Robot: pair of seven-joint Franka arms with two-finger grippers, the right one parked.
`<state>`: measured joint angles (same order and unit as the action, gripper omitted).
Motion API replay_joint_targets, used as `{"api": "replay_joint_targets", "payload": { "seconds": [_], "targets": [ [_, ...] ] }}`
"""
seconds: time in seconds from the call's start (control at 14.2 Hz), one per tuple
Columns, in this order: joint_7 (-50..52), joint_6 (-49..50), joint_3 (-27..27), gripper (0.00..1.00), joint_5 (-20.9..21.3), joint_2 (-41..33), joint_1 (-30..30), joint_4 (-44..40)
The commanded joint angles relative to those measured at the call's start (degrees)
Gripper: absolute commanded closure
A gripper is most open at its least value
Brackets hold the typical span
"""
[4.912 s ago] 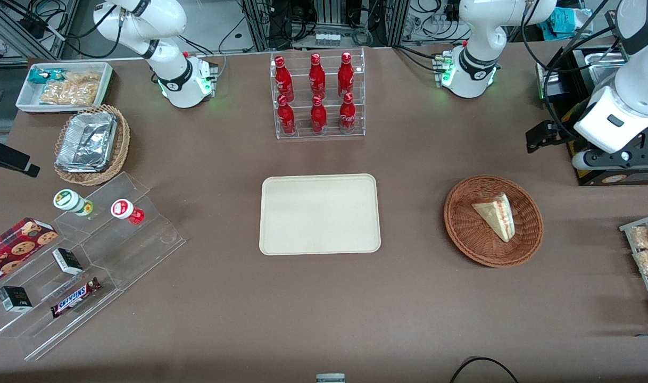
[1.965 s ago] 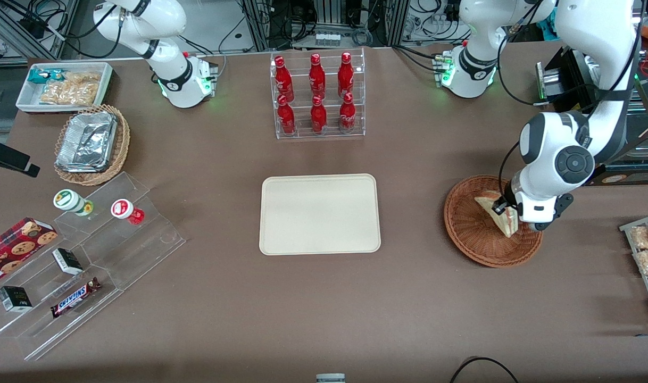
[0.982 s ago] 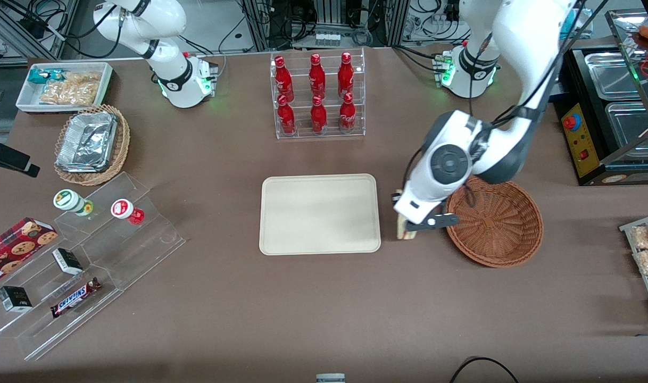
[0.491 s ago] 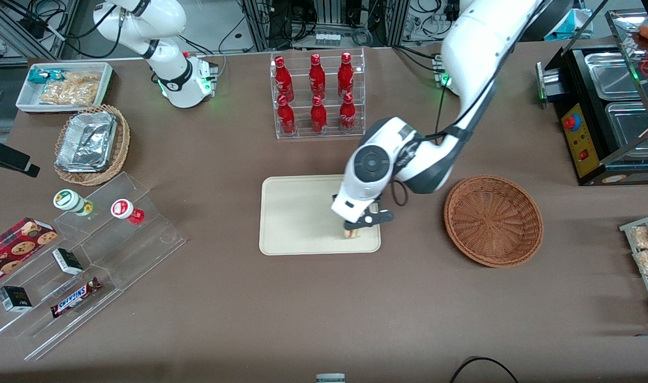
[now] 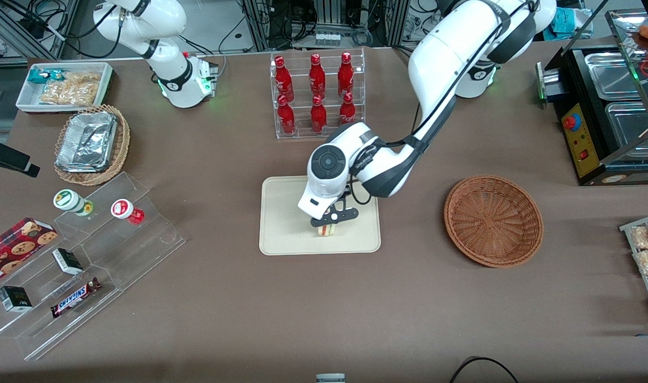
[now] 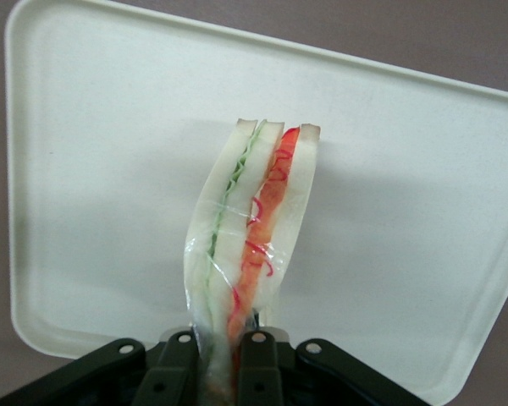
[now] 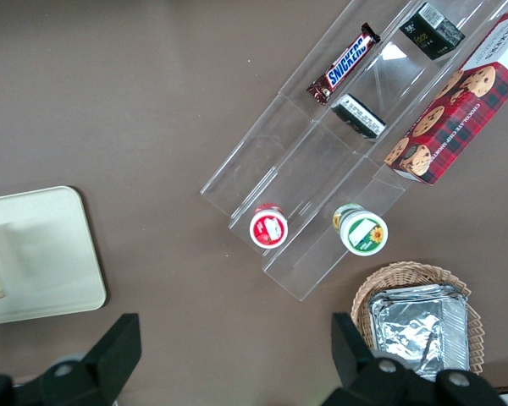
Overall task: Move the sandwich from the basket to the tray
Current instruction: 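Lower the sandwich onto the tray and open the left gripper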
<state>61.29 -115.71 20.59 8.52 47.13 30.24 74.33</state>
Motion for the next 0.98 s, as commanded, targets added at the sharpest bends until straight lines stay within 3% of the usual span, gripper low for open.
{"api": "replay_joint_targets", "payload": {
  "seconds": [0.0,0.35,0.42,0.49,0.56,0.91],
  "targets": [
    [1.29,1.63,-0.55,1.00,1.85,3.40,1.84,-5.07],
    [1.73,1.10,-1.87,0.94,1.85,5.78,3.68,-6.74],
    [1.90,1.10,-1.96,0.72,1.85,5.78,3.68,-6.74],
    [2.60,1.10,-1.96,0.07,1.85,5.78,3.77,-6.74],
    [3.57,1.19,-1.96,0.00,1.94,5.52,4.03,-6.57],
    [3.49,5.29,-1.96,0.00,1.94,0.78,3.68,-6.30]
  ]
}}
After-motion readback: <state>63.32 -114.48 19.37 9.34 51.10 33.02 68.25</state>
